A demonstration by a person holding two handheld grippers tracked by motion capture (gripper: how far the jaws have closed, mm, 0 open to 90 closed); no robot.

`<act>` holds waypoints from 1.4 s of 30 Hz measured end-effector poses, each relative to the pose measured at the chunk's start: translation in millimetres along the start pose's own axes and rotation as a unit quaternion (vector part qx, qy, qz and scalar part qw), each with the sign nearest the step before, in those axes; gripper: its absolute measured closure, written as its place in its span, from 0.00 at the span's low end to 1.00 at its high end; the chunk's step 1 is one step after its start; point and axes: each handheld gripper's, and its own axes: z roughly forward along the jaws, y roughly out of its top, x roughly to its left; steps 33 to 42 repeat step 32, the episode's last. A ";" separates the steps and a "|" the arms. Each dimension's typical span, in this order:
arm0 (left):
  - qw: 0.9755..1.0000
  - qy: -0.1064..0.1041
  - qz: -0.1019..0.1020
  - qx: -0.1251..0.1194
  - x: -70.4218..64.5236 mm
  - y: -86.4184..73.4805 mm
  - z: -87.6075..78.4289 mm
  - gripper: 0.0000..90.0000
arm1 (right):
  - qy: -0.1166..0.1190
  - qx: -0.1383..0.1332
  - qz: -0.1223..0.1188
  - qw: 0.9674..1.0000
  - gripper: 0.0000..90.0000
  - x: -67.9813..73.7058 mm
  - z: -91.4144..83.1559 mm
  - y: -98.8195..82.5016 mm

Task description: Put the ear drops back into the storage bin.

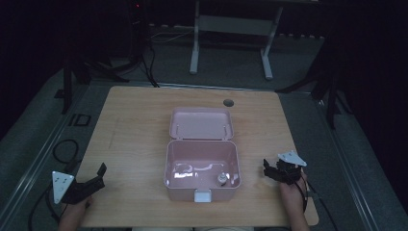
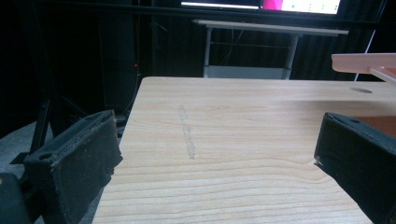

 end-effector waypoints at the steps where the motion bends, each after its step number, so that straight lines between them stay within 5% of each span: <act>1: 1.000 0.000 0.000 0.000 0.0 0.0 0.0 0.00 | -0.002 -0.005 0.005 1.000 0.15 -0.3 -0.5 -0.4; 18: 1.000 -0.001 -0.001 -0.001 0.1 -0.1 -0.1 0.00 | -0.059 -0.066 0.075 0.993 0.15 -4.3 -12.3 -6.8; 26: 1.000 -0.001 -0.001 -0.001 0.2 -0.1 -0.1 0.00 | -0.063 -0.068 0.059 0.994 0.15 -0.9 -12.0 -6.1; 42: 1.000 -0.001 -0.001 -0.001 0.3 -0.1 -0.2 0.00 | -0.062 -0.063 0.063 0.994 0.15 -1.9 -10.9 -6.5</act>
